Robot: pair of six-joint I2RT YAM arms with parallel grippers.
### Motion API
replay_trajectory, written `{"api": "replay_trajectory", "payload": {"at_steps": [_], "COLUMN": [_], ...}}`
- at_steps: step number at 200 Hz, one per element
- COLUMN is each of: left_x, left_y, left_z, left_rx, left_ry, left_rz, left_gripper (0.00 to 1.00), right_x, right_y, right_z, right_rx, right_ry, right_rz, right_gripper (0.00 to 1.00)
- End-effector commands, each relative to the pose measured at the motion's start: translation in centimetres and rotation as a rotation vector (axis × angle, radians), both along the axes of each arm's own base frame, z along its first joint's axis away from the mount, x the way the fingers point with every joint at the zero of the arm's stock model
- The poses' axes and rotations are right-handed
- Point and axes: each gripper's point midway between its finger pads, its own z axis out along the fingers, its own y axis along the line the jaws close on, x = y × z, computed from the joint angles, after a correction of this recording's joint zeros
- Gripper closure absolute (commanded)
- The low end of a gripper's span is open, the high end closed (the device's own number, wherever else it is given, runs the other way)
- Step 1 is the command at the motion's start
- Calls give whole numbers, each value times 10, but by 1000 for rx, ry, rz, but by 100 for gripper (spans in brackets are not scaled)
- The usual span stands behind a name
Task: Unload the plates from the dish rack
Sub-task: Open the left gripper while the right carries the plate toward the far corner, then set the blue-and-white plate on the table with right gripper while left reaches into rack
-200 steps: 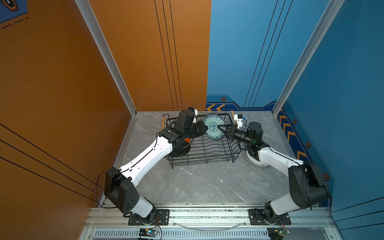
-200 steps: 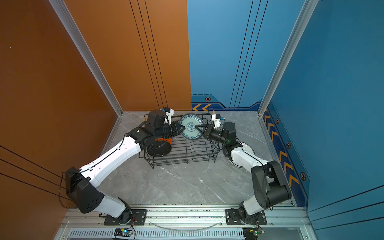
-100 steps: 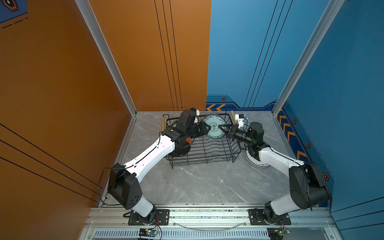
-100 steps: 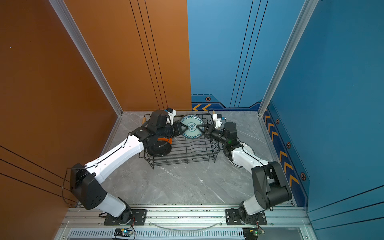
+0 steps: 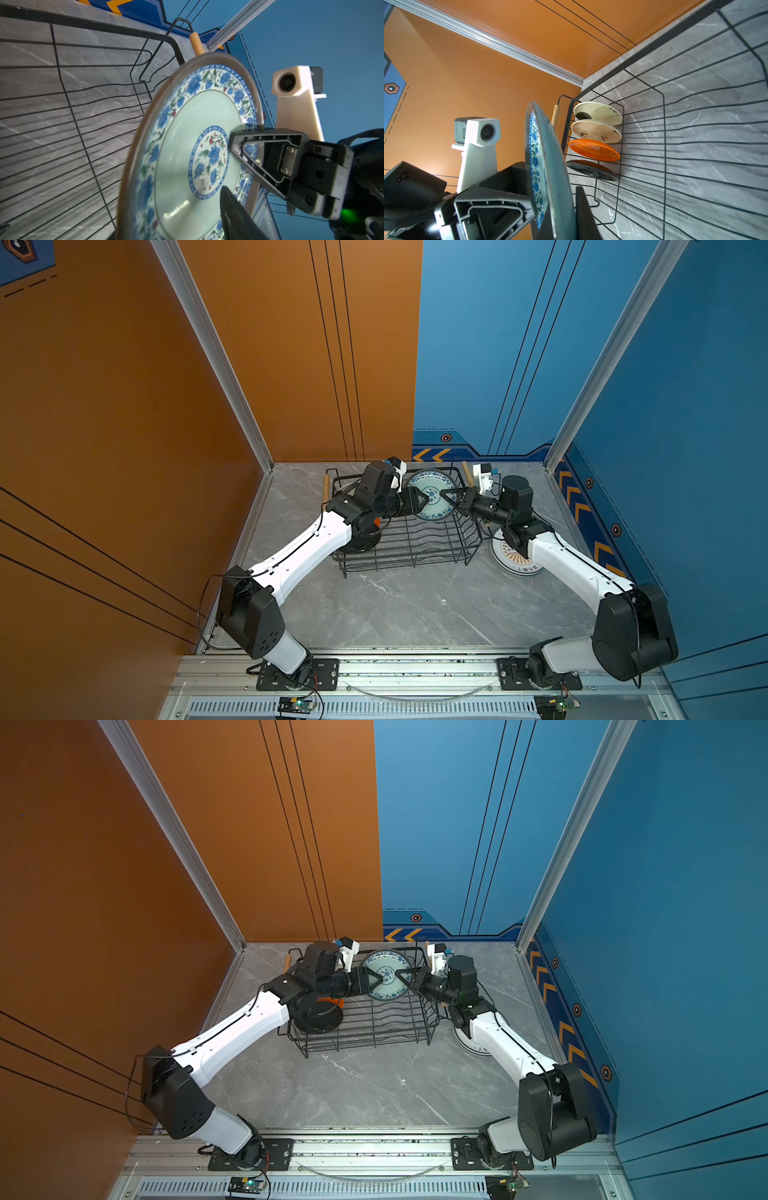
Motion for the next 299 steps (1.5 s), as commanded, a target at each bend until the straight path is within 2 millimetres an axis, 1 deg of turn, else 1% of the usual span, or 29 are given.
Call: {"api": "replay_trajectory", "payload": {"at_steps": [1, 23, 47, 82, 106, 126, 141, 149, 170, 192, 199, 207, 226, 234, 238, 242, 253, 272, 286, 287, 289, 299], "left_x": [-14, -19, -22, -25, -26, -26, -25, -24, -19, -16, -15, -15, -14, -11, -10, -9, -5, 0, 3, 3, 4, 5], "left_y": [8, 16, 31, 54, 71, 88, 98, 103, 118, 123, 126, 127, 130, 136, 139, 142, 148, 152, 153, 154, 154, 154], "left_z": [37, 41, 40, 37, 33, 28, 25, 24, 20, 15, 12, 9, 5, 3, 3, 1, -3, -10, -12, -12, -12, -12], "left_rx": [-7, 15, 64, 113, 197, 302, 391, 439, 582, 676, 706, 744, 835, 874, 890, 908, 954, 1002, 1017, 1018, 1020, 1019], "left_ry": [-113, -134, -145, -155, -171, -194, -220, -230, -269, -297, -298, -297, -327, -325, -322, -317, -305, -288, -284, -284, -283, -282], "left_rz": [-43, -47, -29, 3, 37, 63, 77, 83, 121, 115, 122, 113, 103, 128, 139, 149, 162, 164, 176, 179, 182, 186], "left_gripper": [43, 42, 40, 39, 38, 38, 37, 37, 37, 35, 34, 31, 29, 29, 24, 22, 19, 16, 15, 12, 10, 9], "right_x": [-2, 0, 4, 8, 10, 14, 20, 24, 37, 48, 49, 51, 53, 55, 56, 57, 61, 72, 81, 82, 83, 90], "right_y": [-7, -12, -22, -45, -63, -86, -110, -125, -168, -214, -228, -245, -275, -283, -287, -290, -298, -308, -313, -313, -314, -315], "right_z": [0, 4, 14, 37, 53, 65, 71, 73, 71, 56, 48, 39, 16, 7, 1, -4, -18, -43, -57, -58, -60, -68], "right_rx": [-85, -98, -104, -122, -116, -113, -108, -117, -148, -228, -271, -321, -405, -430, -442, -458, -498, -537, -579, -583, -589, -600], "right_ry": [-10, -18, -31, -70, -93, -107, -113, -110, -90, -28, -3, 28, 115, 143, 160, 176, 209, 265, 295, 298, 302, 324], "right_rz": [-19, -29, -44, -89, -121, -167, -220, -263, -400, -554, -602, -661, -748, -765, -772, -782, -799, -808, -812, -812, -814, -811], "right_gripper": [100, 100, 100, 100, 100, 100, 100, 100, 100, 100, 100, 100, 100, 100, 100, 100, 100, 100, 100, 100, 100, 100]}}
